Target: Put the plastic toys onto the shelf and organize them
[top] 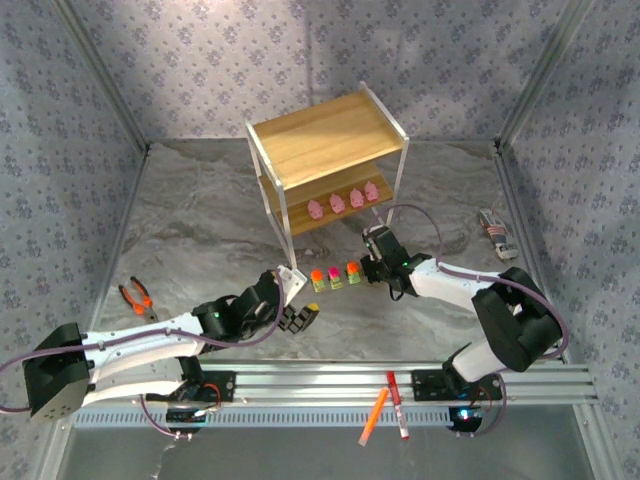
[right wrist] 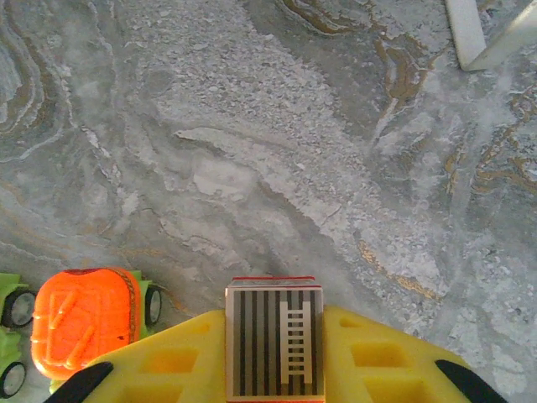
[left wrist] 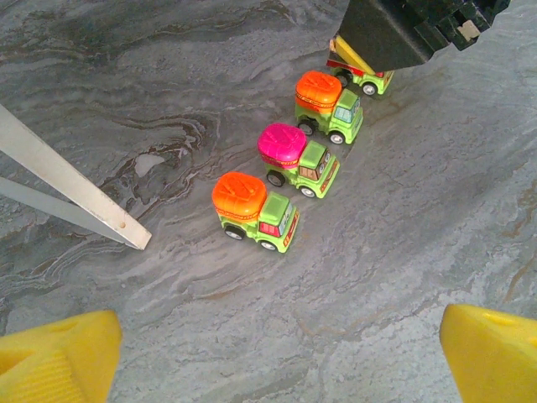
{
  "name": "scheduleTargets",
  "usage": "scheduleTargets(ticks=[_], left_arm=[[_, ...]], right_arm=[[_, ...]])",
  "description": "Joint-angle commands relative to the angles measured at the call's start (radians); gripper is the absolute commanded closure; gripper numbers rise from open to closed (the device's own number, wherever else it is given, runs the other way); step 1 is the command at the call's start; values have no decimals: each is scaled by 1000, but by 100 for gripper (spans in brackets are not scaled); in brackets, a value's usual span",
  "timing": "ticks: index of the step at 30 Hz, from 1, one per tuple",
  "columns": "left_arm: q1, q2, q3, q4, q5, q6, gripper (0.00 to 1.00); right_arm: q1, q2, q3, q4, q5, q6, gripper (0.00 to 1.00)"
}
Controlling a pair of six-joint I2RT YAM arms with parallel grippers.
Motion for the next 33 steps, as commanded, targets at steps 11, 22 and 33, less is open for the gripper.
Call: scheduleTargets(ticks=[11,22,33], left_arm=[[7,7,28,-13,-11,-11,3],[7,9,28,-13,-12,-10,3],[7,12,30,-13,-12,-9,3]], right_arm=[[-7,10,13,-38,3,25,65],[4,11,3,-49,10,47,62],[11,6,-6,-51,21,54,62]])
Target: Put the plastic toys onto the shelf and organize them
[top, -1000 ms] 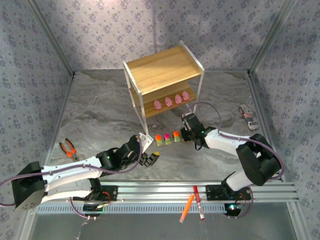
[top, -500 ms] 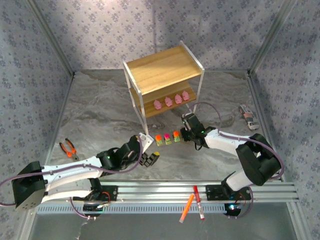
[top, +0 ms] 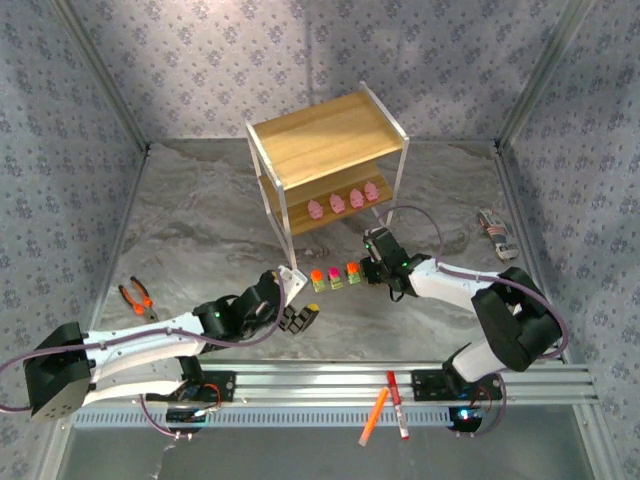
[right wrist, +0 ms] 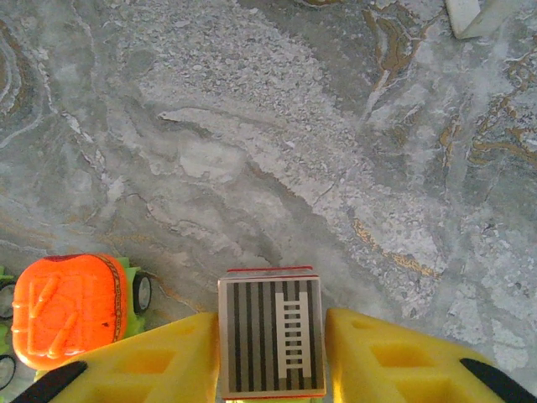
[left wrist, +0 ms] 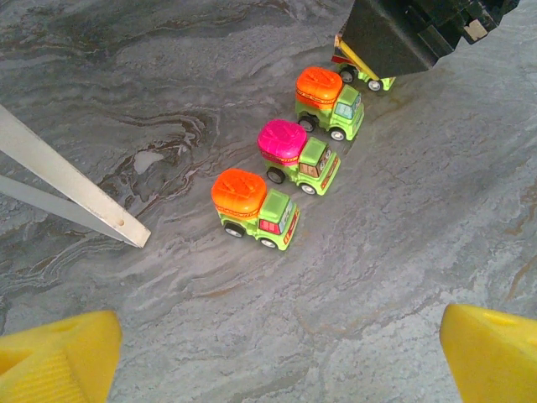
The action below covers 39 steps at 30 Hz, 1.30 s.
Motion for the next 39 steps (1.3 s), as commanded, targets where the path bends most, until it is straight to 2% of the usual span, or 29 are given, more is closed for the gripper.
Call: scheduleTargets(ticks=[1,14,20,24,39], left_arm=[[8,4,29,-14,-11,-9,3],[9,0,27,-14,-13,-10,3],[9,-1,27,-15,-15,-9,3],[9,-2,27,-14,-17,-9,3],[9,-6,23,-11,-7,-8,3]], right_arm=[[4,7,-4,-26,16,13,62],[10,19,-1,-24,23,14,63],[11,18,-1,-25,25,17,72],[15,10,-1,-23,30,16,75],[28,-81,23,-97,57,21,76]])
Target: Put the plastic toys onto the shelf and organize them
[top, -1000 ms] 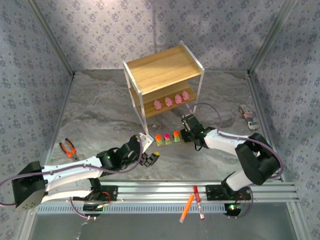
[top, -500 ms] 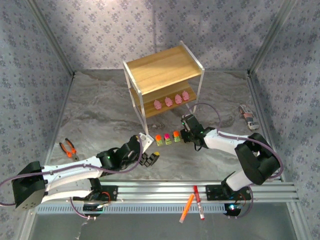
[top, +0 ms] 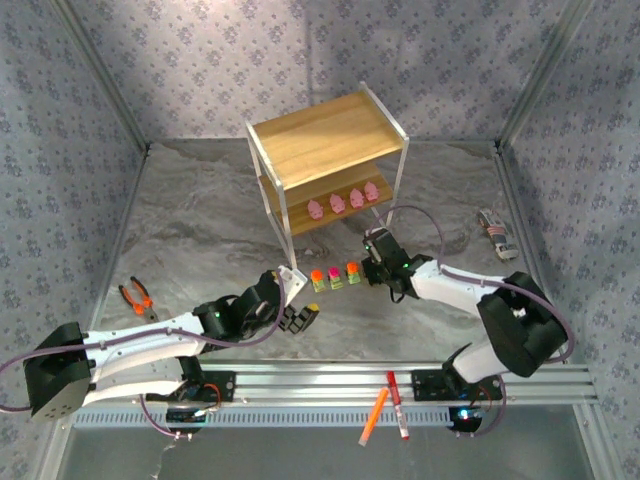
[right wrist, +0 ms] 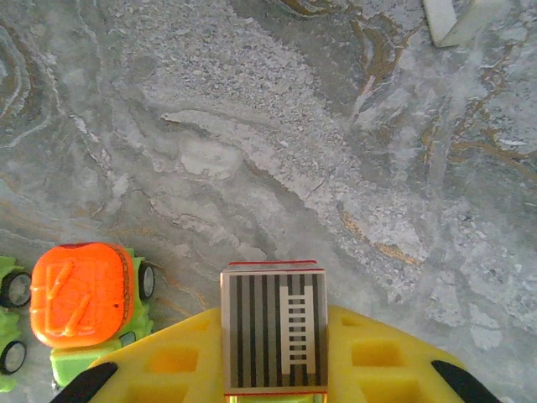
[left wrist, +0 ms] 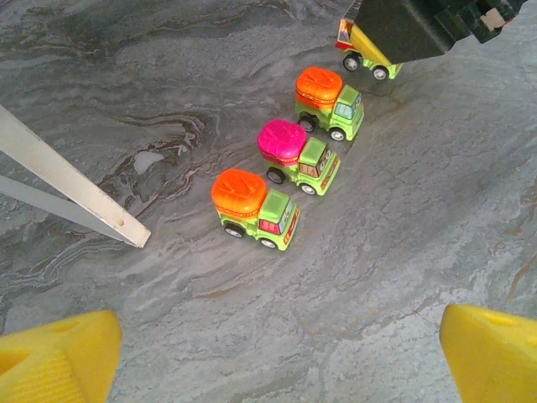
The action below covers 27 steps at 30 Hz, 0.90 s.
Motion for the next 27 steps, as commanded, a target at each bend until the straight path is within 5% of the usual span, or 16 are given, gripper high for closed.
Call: scheduleTargets(ticks=[1,27], left_arm=[[9,-5,23,-9,-7,-8,3],[9,-58,4,1,29,-3,3]], right_arm=[[13,-48,29,-68,28,13,75],[32,-286,403,-453,81,-67,76]])
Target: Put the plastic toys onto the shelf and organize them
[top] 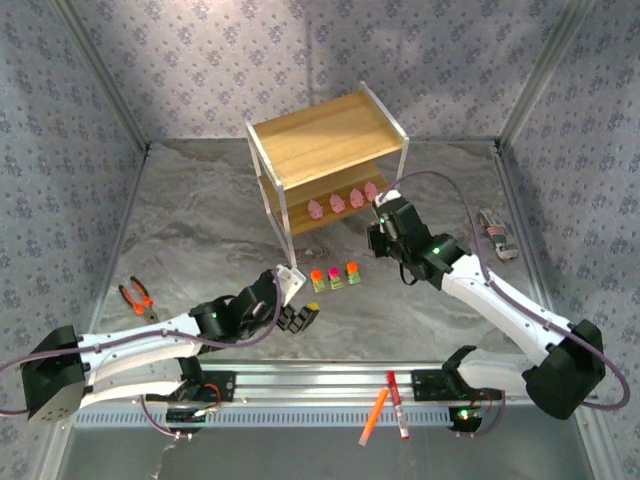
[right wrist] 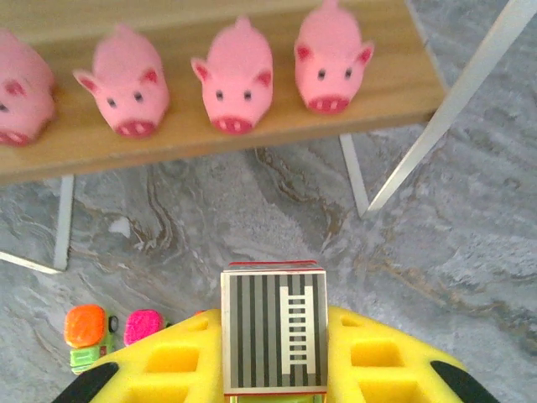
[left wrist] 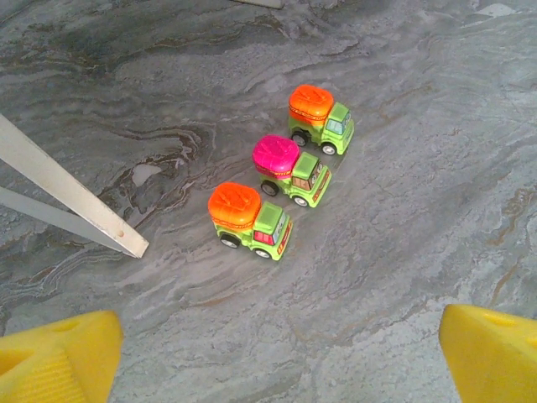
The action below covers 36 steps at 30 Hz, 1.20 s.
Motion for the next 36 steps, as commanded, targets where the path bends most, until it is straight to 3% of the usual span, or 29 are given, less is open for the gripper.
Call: scheduleTargets(ticks=[1,18,36], left_arm=[[9,-25,4,1,18,-3,3],[9,-32,-1,6,12,-4,3],[9,-45,-4,1,5,-3,3]], right_arm=[[8,-28,80,-93,30,-39,76],[12,-1,367,-198,43,-123,78],[8,200,758,-263,24,-225,78]])
